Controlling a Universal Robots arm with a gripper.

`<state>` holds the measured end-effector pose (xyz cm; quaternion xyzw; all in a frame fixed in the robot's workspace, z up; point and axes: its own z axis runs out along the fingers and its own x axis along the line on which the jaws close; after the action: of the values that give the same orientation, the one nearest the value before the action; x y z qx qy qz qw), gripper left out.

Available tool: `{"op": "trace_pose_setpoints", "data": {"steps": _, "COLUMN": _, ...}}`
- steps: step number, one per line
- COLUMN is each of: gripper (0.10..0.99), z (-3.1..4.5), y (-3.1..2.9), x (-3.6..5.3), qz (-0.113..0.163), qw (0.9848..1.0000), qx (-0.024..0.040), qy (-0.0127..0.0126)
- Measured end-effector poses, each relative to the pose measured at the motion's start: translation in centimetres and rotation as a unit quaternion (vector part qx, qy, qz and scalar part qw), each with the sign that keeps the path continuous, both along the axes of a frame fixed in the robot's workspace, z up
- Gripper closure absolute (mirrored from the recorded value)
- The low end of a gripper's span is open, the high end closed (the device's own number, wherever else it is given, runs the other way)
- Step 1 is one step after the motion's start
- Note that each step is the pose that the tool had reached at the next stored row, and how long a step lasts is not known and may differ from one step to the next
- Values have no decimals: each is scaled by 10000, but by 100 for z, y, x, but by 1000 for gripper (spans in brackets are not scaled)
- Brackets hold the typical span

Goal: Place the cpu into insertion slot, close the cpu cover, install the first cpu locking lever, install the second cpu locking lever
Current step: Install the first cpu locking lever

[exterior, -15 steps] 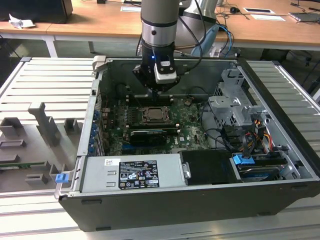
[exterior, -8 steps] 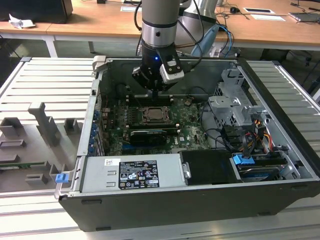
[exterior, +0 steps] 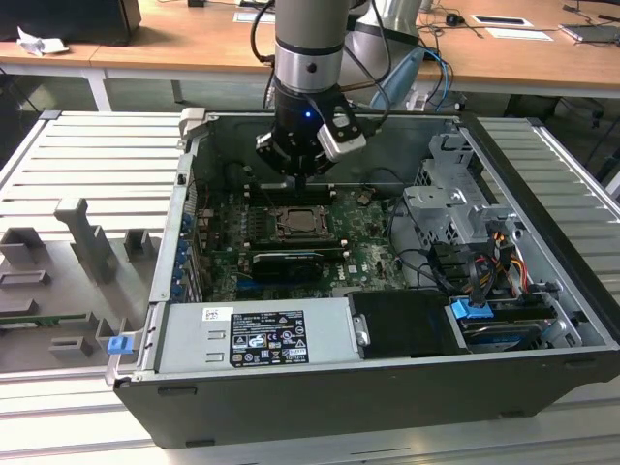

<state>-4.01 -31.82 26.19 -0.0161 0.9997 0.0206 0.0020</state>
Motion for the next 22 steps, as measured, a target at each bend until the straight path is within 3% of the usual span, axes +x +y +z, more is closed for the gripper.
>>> {"op": "trace_pose_setpoints", "data": {"steps": 2, "gripper": 980, "z": -2, "y": 0, "x": -25, "qz": 168, "qw": 9999, "qx": 2, "qy": -1}}
{"op": "trace_pose_setpoints", "data": {"steps": 5, "gripper": 980, "z": -6, "y": 0, "x": -250, "qz": 171, "qw": 9999, "qx": 3, "qy": -5}}
{"op": "trace_pose_setpoints", "data": {"steps": 9, "gripper": 980, "z": -8, "y": 0, "x": -420, "qz": 171, "qw": 9999, "qx": 9, "qy": -8}}
{"op": "trace_pose_setpoints", "data": {"steps": 16, "gripper": 980, "z": -16, "y": 10, "x": -604, "qz": 68, "qw": 10000, "qx": 13, "qy": -9}}
{"op": "trace_pose_setpoints", "data": {"steps": 22, "gripper": 980, "z": -17, "y": 28, "x": -705, "qz": 67, "qw": 10000, "qx": 14, "qy": -9}}
